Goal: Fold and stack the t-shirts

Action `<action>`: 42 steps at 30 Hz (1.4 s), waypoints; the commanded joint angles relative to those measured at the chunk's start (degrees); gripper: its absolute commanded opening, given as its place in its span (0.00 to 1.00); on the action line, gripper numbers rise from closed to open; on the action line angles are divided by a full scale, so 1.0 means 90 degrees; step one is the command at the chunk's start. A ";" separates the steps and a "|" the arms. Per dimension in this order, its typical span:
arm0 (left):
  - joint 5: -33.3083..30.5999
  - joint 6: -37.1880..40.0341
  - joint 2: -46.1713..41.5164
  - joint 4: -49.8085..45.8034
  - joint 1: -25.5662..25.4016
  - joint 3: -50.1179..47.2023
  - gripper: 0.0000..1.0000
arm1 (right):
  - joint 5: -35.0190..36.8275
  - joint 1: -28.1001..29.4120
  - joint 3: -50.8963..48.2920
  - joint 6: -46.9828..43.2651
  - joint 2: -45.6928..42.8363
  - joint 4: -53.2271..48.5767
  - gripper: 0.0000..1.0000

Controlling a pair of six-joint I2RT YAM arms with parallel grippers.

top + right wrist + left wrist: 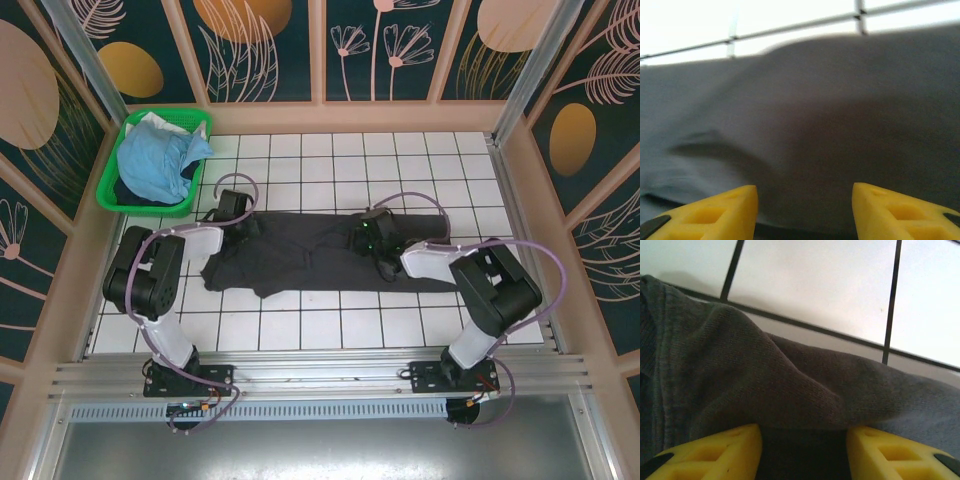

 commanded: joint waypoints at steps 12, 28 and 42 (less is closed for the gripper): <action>0.0251 0.0099 0.0319 0.0254 0.0495 -0.0040 0.55 | -0.1511 -0.1795 -0.1382 0.0459 -0.0450 0.0554 0.52; 0.1043 -0.0038 0.0237 0.0422 0.0485 0.0161 0.54 | -0.1118 -0.1567 -0.0109 0.0173 -0.0655 -0.0116 0.55; 0.0177 0.0131 0.0969 -0.0114 0.0691 0.0937 0.56 | -0.1757 -0.3119 -0.0939 0.0775 -0.0575 0.0094 0.56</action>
